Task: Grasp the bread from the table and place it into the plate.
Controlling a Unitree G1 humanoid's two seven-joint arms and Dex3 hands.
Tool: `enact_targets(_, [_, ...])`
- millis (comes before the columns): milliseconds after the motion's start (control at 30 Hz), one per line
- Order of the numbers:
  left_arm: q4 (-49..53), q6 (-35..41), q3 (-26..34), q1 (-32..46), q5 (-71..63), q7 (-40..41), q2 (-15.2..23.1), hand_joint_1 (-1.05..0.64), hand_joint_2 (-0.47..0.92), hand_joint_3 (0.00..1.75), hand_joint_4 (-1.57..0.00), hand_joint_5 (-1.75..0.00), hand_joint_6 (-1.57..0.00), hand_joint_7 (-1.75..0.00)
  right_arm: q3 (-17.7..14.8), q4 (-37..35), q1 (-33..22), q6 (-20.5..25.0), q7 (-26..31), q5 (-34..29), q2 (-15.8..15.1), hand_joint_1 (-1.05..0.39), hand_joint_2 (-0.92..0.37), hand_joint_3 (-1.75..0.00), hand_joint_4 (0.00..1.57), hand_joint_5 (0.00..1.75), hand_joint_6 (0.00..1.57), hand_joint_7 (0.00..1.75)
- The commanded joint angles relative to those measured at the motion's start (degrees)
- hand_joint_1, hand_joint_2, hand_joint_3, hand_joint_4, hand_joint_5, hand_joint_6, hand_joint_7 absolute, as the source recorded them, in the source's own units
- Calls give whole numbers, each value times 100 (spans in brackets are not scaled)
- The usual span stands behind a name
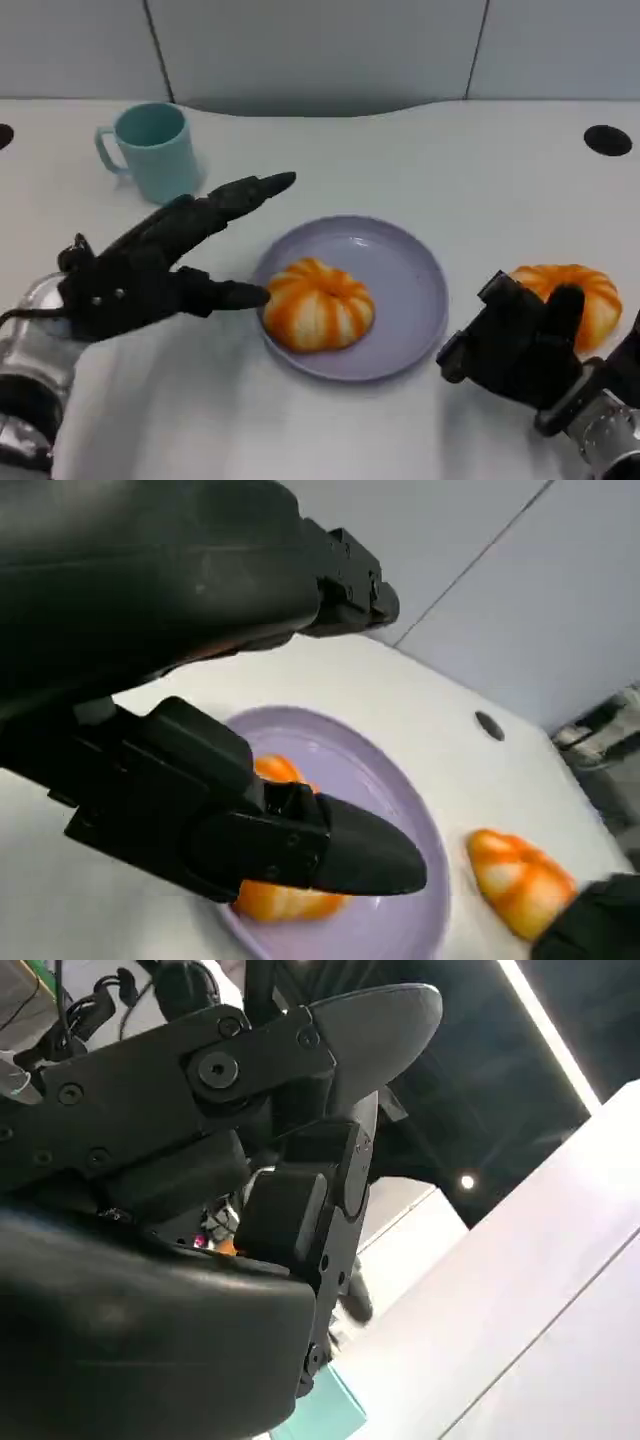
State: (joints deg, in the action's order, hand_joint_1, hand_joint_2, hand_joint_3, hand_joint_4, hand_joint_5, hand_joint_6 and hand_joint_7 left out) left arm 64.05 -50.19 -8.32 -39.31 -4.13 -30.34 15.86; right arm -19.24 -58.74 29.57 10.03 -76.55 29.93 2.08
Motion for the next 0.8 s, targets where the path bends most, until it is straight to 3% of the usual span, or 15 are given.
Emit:
enact_targets(33, [-1015, 875, 659, 729, 1726, -1670, -182, -105, 92, 47, -13, -2, -8, -1, -25, 110, -25, -24, 6, 80, -1, -70, -92, -12, 157, 3, 137, 1])
enact_targets(233, [-2635, 3017, 1239, 2203, 3541, -2794, -575, -105, 92, 59, -18, -5, -6, -1, 4, 155, -79, 32, -70, 91, -34, -70, -92, -12, 156, 2, 136, 0])
enact_targets(433, [-2393, 4463, 1845, 2642, 4355, -3288, -983, -105, 92, 59, -16, -4, -7, -1, 8, 111, -111, 115, -207, 91, -177, -68, -92, -14, 155, 1, 135, 0])
enact_targets(533, [-2428, 4841, 2040, 2828, 4485, -3316, -1149, -105, 92, 59, -15, -3, -3, 0, -33, 107, -153, -84, -228, 84, -186, -68, -92, -18, 156, 1, 135, 0])
enact_targets(633, [-2377, 4738, 2168, 2997, 4412, -3392, -1280, -105, 92, 60, -18, -5, -3, -1, -49, 266, -281, -210, 6, 68, -185, -72, -92, -27, 157, 7, 139, 2])
enact_targets(800, [-2145, 4696, 2387, 3147, 4352, -3501, -1355, -105, 92, 56, -30, -12, -15, -6, 4, 578, -442, 147, 244, 92, -357, -77, -92, -35, 157, 11, 142, 2])
